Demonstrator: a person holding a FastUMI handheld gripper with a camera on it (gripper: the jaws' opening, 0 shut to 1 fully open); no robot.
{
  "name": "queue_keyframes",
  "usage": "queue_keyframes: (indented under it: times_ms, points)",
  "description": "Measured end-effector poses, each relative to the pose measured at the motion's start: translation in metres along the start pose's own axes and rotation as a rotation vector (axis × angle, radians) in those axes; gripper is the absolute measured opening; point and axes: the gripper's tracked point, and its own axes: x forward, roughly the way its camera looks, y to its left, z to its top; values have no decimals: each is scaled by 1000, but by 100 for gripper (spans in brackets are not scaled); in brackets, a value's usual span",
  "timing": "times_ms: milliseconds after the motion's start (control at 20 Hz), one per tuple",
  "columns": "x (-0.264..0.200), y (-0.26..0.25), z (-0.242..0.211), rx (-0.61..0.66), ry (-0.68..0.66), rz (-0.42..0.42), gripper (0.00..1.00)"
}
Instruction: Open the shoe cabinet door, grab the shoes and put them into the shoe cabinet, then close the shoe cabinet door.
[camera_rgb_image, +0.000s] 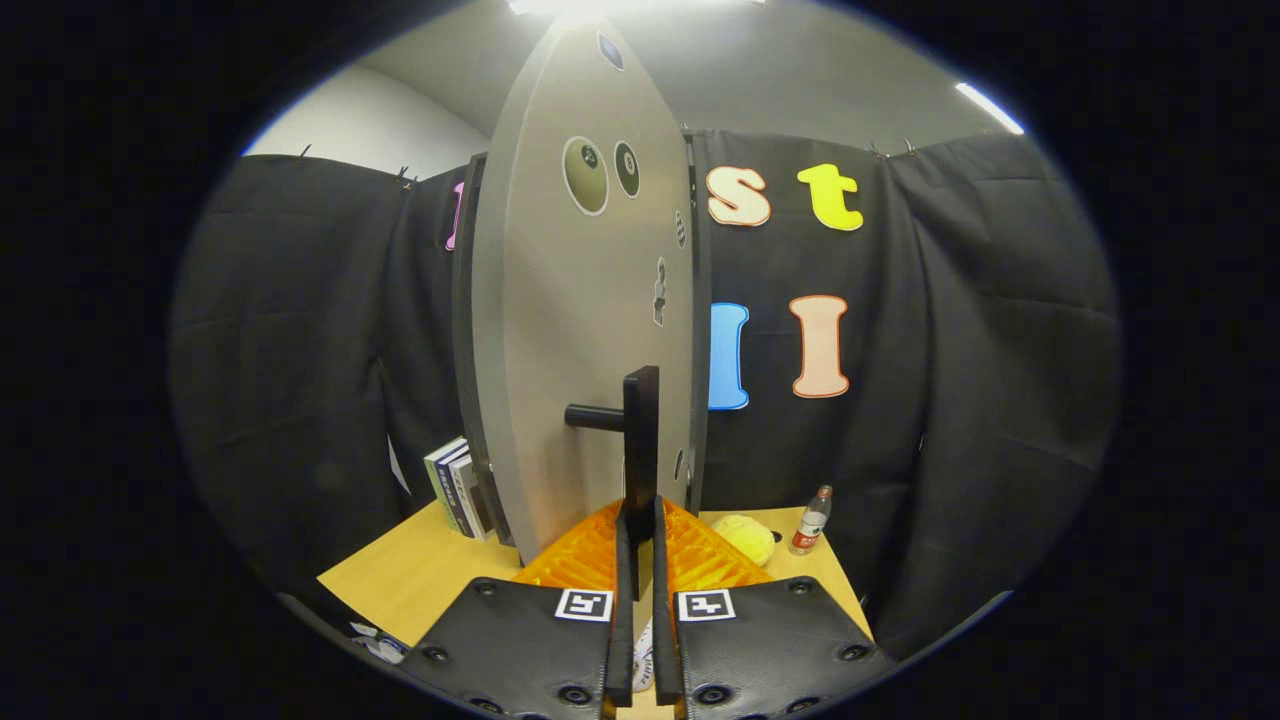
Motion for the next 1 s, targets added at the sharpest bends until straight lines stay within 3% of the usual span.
queue_keyframes:
  times_ms: [300, 550, 750, 950, 1000]
  points:
    - [-2, -8, -1, 18, -10, 31, 10]
    - [-4, -25, -3, 3, -19, -12, 12]
    - [-9, -10, -8, 88, 21, 28, 22]
    - [-17, -24, -11, 41, 17, -48, 33]
    - [-19, -24, -10, 41, 11, -61, 45]
